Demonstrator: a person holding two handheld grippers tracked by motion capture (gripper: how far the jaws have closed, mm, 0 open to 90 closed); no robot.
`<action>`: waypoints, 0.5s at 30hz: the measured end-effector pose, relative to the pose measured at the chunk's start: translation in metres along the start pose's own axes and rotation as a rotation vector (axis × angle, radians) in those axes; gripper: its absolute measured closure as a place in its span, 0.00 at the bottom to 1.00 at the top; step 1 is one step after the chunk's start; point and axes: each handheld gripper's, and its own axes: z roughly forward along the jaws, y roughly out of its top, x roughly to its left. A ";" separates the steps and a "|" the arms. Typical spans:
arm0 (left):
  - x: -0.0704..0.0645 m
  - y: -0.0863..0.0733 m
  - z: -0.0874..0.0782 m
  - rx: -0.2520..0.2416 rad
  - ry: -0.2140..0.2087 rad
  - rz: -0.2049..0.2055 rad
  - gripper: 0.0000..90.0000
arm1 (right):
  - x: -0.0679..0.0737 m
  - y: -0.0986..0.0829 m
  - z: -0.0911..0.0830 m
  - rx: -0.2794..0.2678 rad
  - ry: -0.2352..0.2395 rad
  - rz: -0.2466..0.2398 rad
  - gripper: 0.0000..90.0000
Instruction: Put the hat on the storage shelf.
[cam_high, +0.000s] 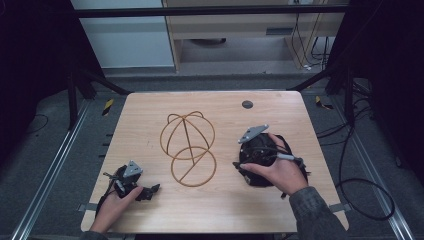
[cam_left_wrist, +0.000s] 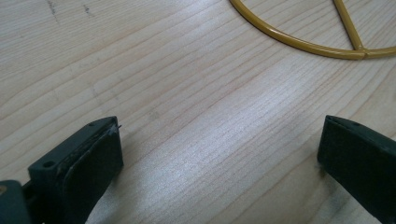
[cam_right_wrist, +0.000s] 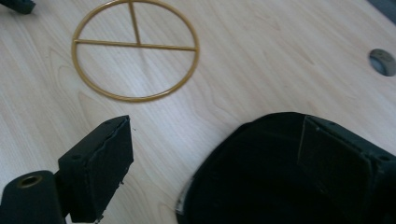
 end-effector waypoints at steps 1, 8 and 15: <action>0.000 0.000 0.000 0.000 0.000 0.000 0.00 | -0.004 0.001 -0.003 0.004 -0.006 0.004 0.12; 0.000 0.000 0.000 0.000 0.000 0.000 0.00 | -0.034 0.002 -0.027 0.035 -0.022 0.052 0.21; 0.000 0.000 0.000 0.000 0.000 0.000 0.00 | -0.056 0.004 -0.036 0.060 -0.035 0.071 0.31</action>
